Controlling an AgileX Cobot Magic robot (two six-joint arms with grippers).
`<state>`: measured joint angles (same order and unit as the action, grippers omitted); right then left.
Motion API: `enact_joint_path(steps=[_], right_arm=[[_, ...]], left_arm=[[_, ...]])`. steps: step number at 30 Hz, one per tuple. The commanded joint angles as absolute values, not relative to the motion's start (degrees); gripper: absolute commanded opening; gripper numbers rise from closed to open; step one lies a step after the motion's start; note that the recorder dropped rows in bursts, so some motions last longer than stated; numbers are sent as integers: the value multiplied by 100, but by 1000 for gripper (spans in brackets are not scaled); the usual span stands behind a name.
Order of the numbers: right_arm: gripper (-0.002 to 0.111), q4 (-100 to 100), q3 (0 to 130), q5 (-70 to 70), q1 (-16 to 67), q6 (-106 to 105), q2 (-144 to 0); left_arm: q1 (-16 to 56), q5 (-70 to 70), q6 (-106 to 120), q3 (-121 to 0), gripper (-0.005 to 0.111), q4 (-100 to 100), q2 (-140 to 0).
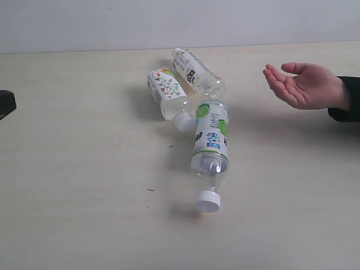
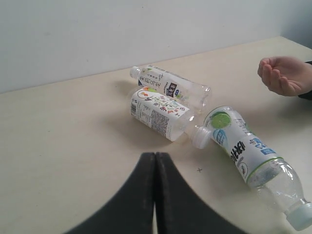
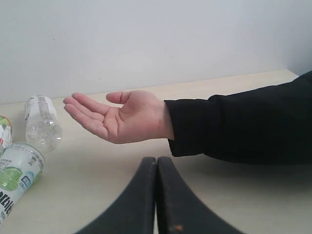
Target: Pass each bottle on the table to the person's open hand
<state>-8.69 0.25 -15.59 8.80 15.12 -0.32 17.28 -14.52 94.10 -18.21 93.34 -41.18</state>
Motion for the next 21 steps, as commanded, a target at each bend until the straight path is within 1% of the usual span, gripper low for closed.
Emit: enact_joint_path(steps=[1, 6, 11, 17, 21], right_arm=[[0, -892, 0, -1511, 899, 1515, 0], [0, -892, 0, -1511, 899, 1515, 0], [0, -892, 0, -1511, 899, 1515, 0], [0, -892, 0, -1511, 899, 1515, 0], [0, -892, 0, -1511, 899, 1515, 0]], left_arm=[[1710, -1468, 9411, -1802, 0, 9350, -4081], [1710, -1856, 9410, -1830, 0, 9667, -4081], [1710, -2088, 9410, -2122, 0, 9667, -4081], [1710, -2071, 9426, -2777, 0, 9774, -4357], [1710, -2071, 9426, -3345, 0, 9803, -4903]])
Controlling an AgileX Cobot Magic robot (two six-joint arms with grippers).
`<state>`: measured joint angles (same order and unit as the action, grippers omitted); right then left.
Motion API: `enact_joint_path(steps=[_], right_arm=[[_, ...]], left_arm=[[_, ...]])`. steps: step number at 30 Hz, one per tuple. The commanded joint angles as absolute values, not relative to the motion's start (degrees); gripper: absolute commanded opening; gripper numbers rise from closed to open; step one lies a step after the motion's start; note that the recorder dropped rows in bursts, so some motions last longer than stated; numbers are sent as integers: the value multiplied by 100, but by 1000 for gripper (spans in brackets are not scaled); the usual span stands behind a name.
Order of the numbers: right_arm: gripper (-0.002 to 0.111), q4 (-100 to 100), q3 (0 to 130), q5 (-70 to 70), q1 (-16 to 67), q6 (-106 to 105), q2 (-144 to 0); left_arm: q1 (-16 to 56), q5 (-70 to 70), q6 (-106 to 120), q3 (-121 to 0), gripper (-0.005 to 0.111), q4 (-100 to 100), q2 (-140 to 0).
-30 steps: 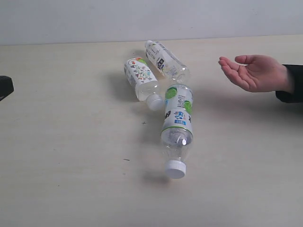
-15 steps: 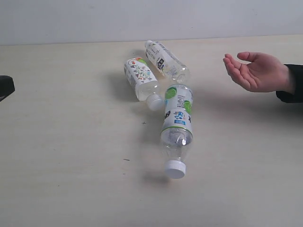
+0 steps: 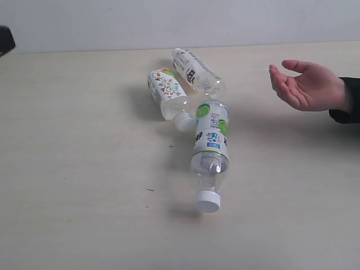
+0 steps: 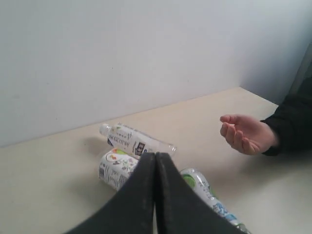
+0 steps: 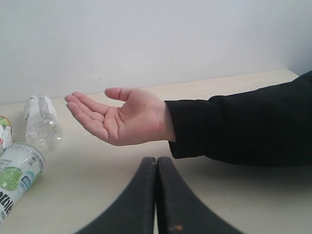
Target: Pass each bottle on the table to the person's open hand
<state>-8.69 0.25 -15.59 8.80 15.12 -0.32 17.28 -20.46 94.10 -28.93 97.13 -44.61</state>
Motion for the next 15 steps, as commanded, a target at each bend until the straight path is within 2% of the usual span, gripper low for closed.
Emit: enact_joint_path(steps=[1, 9, 15], right_arm=[[0, -892, 0, -1511, 899, 1515, 0], [0, -892, 0, -1511, 899, 1515, 0], [0, -892, 0, -1511, 899, 1515, 0]], left_arm=[[1710, -2071, 9426, -3502, 0, 9803, -5075], [1710, -2122, 9426, -4706, 0, 9659, -6538], [1710, -2429, 8544, -5797, 0, 8224, -7766]])
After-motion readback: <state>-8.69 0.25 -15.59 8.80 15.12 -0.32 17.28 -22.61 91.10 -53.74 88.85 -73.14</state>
